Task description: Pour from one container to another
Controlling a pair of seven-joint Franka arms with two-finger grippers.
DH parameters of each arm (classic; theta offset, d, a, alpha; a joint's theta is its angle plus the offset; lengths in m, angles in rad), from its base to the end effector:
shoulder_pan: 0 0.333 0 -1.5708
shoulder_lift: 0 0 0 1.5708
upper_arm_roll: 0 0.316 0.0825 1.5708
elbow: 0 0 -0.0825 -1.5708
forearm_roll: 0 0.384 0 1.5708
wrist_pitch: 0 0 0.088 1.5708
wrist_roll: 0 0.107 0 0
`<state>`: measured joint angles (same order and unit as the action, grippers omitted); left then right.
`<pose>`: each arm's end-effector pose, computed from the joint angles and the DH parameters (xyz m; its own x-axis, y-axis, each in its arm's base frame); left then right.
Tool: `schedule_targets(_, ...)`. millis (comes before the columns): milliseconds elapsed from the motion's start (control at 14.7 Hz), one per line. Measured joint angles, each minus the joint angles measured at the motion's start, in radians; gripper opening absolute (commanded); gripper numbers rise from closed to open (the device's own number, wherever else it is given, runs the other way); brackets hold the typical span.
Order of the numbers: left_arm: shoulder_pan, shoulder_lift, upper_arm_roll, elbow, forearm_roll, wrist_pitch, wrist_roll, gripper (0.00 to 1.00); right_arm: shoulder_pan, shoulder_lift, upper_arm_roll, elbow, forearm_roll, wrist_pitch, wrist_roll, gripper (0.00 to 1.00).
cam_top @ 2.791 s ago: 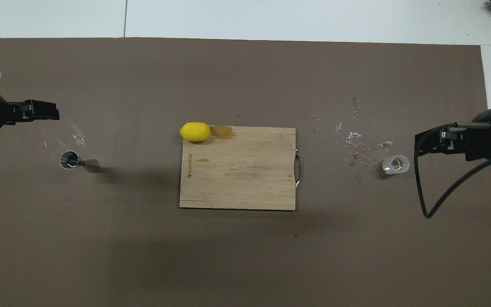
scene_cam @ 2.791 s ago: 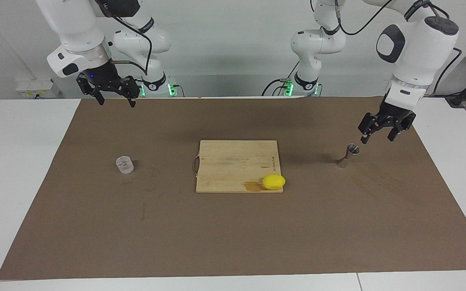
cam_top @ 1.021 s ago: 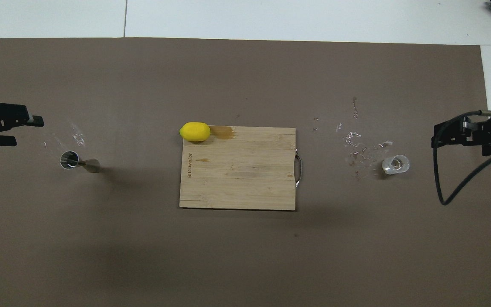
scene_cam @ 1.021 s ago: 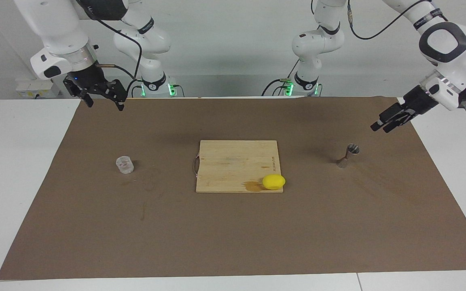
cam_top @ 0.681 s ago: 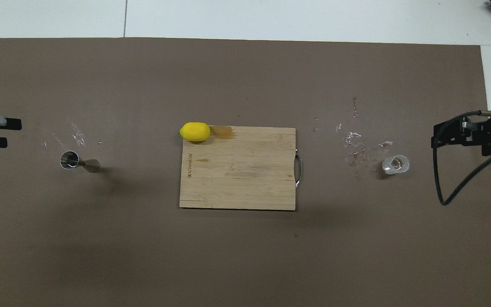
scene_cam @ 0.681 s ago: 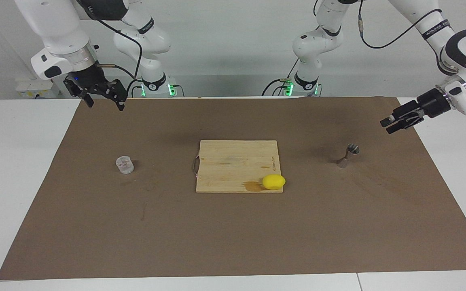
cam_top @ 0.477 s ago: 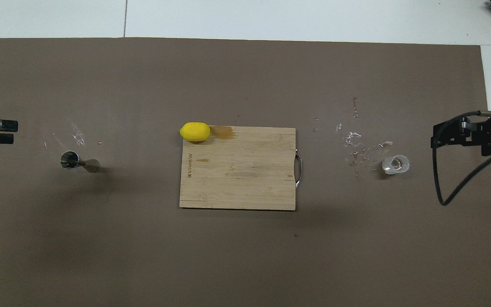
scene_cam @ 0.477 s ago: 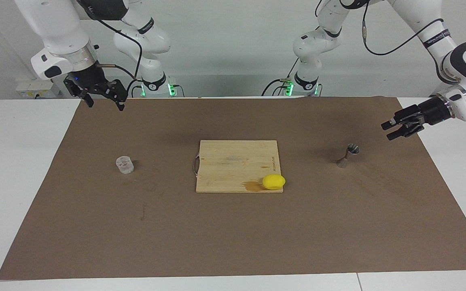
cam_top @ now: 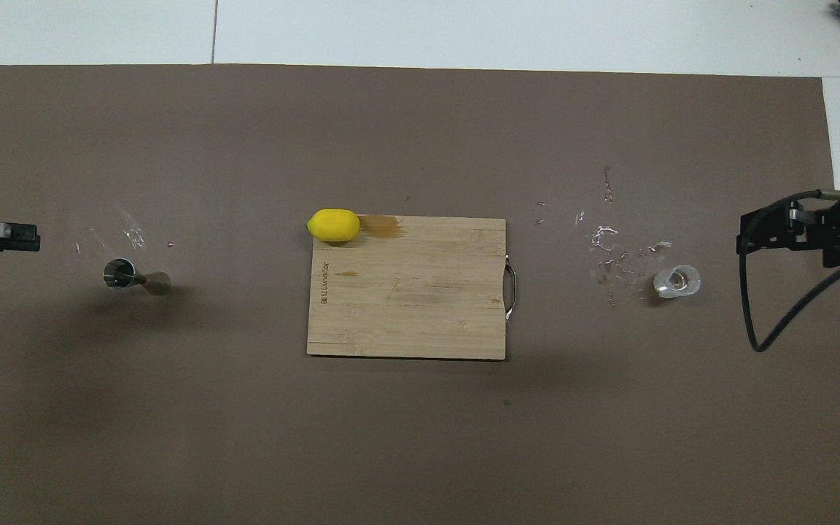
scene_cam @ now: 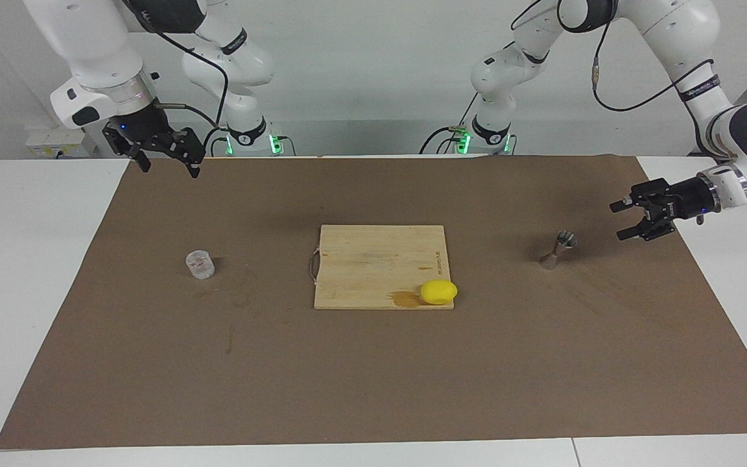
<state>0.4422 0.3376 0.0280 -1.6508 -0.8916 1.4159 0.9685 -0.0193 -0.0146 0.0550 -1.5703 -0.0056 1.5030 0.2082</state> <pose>0.5785 0.1878 0.4257 0.9344 -0.1866 0.3035 -0.3562 -0.4767 0.8036 0.5425 0.0190 0.6270 0.9838 -0.1721 -0.0502 -0.1715 -0.9850 0.0171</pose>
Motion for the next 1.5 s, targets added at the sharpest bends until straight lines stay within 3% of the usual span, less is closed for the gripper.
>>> schedule_targets(409, 0.002, 0.02, -0.001, -0.009, -0.025, -0.02, 0.279, 1.0, 0.0, 0.0, 0.0, -0.002, 0.0, 0.0, 0.0, 1.0)
schedule_targets(817, 0.009, 0.05, 0.0, -0.019, 0.052, 0.025, 0.668, 1.0, 0.0, 0.0, 0.0, -0.005, 0.0, -0.001, 0.0, 1.0)
schedule_targets(1226, 0.015, 0.159, 0.0, -0.025, 0.011, 0.03, 0.985, 1.0, 0.0, 0.0, 0.0, -0.005, 0.0, -0.001, 0.0, 1.0)
schedule_targets(1498, 0.028, 0.192, -0.001, -0.028, -0.001, -0.029, 1.129, 1.0, 0.0, 0.0, 0.0, -0.006, 0.0, -0.001, 0.0, 1.0)
